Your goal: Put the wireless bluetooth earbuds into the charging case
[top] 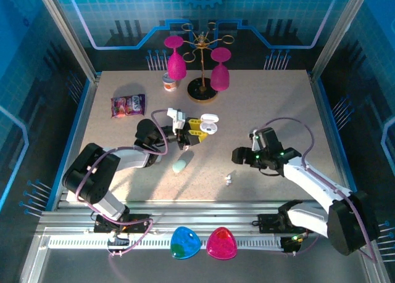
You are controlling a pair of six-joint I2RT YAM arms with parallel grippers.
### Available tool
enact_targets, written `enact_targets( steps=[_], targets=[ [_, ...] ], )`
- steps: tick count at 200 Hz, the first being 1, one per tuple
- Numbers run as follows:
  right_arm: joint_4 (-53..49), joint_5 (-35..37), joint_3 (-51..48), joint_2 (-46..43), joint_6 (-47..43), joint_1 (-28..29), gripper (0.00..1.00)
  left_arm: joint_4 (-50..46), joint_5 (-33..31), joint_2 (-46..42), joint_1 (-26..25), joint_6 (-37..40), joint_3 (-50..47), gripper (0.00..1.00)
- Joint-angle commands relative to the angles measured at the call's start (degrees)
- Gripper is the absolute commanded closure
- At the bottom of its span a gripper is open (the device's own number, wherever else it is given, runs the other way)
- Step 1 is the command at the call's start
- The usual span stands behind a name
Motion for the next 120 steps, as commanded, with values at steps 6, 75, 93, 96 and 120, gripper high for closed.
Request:
enact_targets(
  steps=[6,75,93,96,120],
  targets=[
    [0.04,-1.02,-2.97,-0.74,5.48,4.85,0.29,2.36,1.12,-1.8,0.82,1.56,-0.83,0.78],
    [10.1,-5.34,-8.64,1.79,12.35,8.77,0.46,2.3,1.7,-1.11,1.0,1.21,0.49,0.78],
    [12.73,-6.23,-8.77,3.58,12.29,8.81,0.5,2.34,1.9,-1.2,1.0,1.03,0.53,0.78],
    [12.99,-6.29,-8.77,4.01,12.25,8.79,0.5,2.34,1.91,-1.25,0.99,1.14,0.49,0.77],
    [13.68,-6.55,-8.13,6.19,11.79,8.82,0.53,2.29,1.99,-1.61,0.95,1.12,-0.03,0.78]
  ],
)
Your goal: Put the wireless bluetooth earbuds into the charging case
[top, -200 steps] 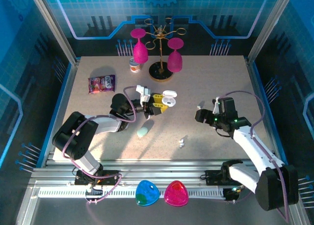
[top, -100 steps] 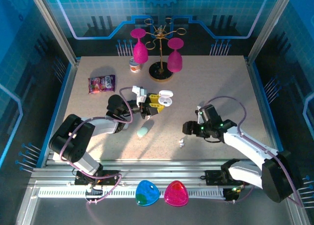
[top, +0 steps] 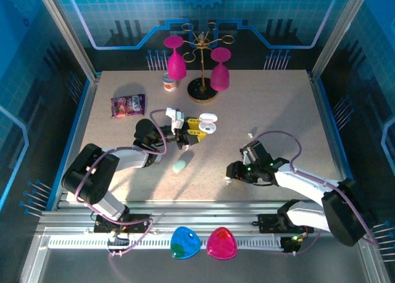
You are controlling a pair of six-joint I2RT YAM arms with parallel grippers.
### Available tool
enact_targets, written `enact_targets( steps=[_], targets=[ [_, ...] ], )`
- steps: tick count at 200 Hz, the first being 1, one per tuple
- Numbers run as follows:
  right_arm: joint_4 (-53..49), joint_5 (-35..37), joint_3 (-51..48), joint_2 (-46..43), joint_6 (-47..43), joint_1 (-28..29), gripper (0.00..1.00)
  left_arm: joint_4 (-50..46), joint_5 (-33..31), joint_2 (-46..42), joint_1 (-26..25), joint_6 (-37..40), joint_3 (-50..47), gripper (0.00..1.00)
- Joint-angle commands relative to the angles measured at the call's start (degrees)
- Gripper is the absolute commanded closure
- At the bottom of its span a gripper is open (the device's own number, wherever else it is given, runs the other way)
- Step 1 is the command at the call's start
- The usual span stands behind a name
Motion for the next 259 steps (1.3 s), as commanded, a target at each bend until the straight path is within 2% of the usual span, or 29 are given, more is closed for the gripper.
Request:
enact_targets(
  steps=[1,109,176,259],
  targets=[
    [3.33,-1.59,0.16,1.76,0.56,0.71,0.53,2.31,1.8,-1.38,0.44,1.12,0.1,0.77],
    [5.33,-3.79,0.38,4.9,0.77,1.18,0.57,2.31,2.15,-2.1,0.92,1.11,-0.45,0.78],
    [10.87,-7.73,-0.68,6.41,0.95,1.22,0.59,2.36,2.24,-1.92,1.06,0.82,-0.04,0.78],
    [5.62,-4.58,0.54,6.36,-1.79,1.47,0.58,2.31,2.22,-1.67,1.01,0.68,-0.35,0.77]
  ],
)
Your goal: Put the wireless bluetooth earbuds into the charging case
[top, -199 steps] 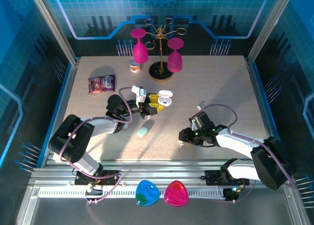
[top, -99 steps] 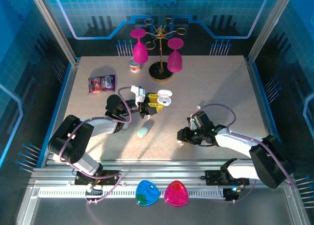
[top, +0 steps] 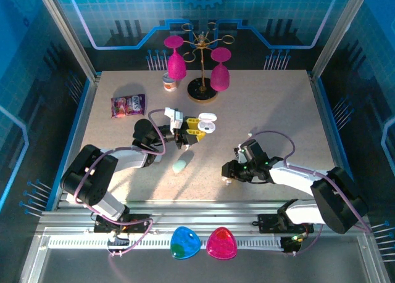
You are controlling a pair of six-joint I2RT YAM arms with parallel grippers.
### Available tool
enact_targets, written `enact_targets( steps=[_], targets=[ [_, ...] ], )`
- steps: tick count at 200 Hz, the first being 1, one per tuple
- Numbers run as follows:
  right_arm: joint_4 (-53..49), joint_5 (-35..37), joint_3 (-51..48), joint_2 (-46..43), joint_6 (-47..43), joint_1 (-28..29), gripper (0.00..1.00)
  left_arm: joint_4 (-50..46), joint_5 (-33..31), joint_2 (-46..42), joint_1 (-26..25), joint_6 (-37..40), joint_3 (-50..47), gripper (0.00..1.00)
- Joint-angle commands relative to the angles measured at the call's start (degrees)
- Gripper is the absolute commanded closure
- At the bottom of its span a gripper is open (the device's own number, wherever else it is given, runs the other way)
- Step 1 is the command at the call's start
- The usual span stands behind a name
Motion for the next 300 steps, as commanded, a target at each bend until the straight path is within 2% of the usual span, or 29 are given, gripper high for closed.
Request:
enact_targets(
  steps=[1,80,248,300],
  targets=[
    [-2.45,0.88,0.65,0.23,-1.75,1.06,0.58,1.9,1.79,-0.92,0.63,0.72,-0.26,0.78],
    [1.7,-2.45,1.6,4.66,-1.88,1.98,0.58,1.9,1.8,-0.65,0.64,0.7,-0.44,0.77],
    [4.38,-2.94,0.95,2.92,-1.16,2.11,0.67,1.9,2.15,-0.12,0.88,0.26,0.79,0.77],
    [4.24,-2.75,2.12,4.86,-1.65,2.18,0.65,1.9,2.11,-0.43,0.82,0.36,0.27,0.77]
  ],
)
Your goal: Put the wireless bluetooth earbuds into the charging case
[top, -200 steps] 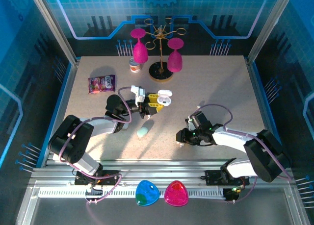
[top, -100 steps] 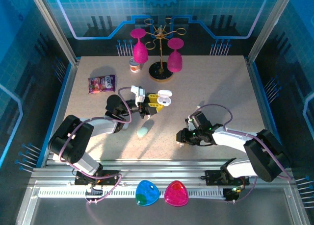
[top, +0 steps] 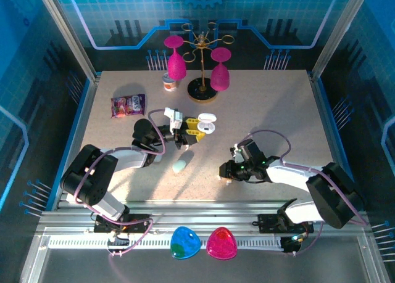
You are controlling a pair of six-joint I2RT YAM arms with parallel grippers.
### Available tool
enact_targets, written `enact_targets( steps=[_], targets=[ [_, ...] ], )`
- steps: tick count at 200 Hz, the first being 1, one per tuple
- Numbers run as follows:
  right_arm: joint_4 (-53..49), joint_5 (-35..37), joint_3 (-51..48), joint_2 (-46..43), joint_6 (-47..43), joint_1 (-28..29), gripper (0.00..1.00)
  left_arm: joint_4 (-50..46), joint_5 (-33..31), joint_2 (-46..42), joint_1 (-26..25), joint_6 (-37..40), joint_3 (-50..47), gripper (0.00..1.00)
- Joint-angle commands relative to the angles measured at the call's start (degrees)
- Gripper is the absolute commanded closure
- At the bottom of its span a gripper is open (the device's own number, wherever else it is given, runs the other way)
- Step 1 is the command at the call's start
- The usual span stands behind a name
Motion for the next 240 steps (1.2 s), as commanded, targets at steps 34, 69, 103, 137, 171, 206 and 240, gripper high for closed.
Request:
enact_targets(
  steps=[34,69,103,137,171,206,240],
  targets=[
    [-0.11,-1.28,2.42,2.49,-1.0,0.97,0.65,1.91,1.28,-0.56,0.57,0.48,0.18,0.76],
    [-4.8,1.8,4.95,0.77,-2.54,2.23,0.65,1.92,-0.06,-0.91,0.96,1.14,-0.41,0.77],
    [-12.99,7.73,9.14,0.09,-3.69,3.82,0.66,1.98,-3.04,-0.76,3.41,-0.09,-0.7,0.77],
    [-19.59,12.43,14.16,2.8,-4.36,6.76,0.66,1.9,-4.23,-1.57,4.08,1.31,-1.49,0.77],
    [-21.81,14.79,17.35,5.96,-3.52,9.67,0.66,1.88,-4.68,-2.07,4.17,2.27,-2.43,0.77],
    [-25.62,18.03,21.13,9.44,-3.83,12.95,0.66,1.9,-5.01,-2.54,4.41,2.68,-2.99,0.77],
    [-26.69,19.52,22.93,11.9,-4.11,14.63,0.66,1.9,-4.82,-2.54,4.52,2.92,-2.98,0.77]
  ],
)
